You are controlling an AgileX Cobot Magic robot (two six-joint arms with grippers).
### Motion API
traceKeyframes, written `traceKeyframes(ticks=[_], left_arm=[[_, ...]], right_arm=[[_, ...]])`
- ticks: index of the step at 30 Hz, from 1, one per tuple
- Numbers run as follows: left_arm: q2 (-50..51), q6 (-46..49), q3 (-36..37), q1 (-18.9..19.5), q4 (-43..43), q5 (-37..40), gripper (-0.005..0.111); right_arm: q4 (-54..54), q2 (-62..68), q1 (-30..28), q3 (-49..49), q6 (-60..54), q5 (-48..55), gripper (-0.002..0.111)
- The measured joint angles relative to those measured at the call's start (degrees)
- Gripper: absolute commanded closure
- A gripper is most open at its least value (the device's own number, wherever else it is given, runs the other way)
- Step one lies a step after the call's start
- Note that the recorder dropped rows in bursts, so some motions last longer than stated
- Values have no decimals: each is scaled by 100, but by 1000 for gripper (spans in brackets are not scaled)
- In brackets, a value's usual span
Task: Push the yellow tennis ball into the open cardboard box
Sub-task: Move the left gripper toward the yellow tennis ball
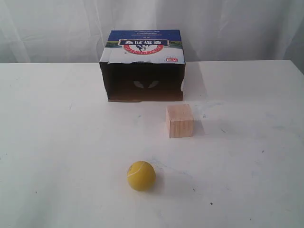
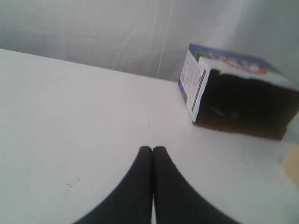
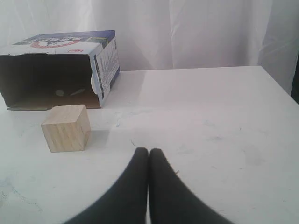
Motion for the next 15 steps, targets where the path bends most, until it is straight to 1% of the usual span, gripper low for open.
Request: traceKeyframes(ticks=[4,7,9,11,13,15], left_arm=[[-4,-702,0,0,-27,-655,107],[-4,-1038,0,0,-68,-1789,107],[79,-1233,-54,0,-220,-2349,107],[331,-1307,-298,0,-248,-2388,107],[819,-1343,-843,0,97,-2277,107],[1444,-1415,-1618,0,966,-1933,107]], right_arm=[[0,0,0,0,0,0,108],[0,0,0,0,0,0,108],[0,0,0,0,0,0,108],[0,0,0,0,0,0,108],[0,0,0,0,0,0,108],[0,0,0,0,0,0,108]])
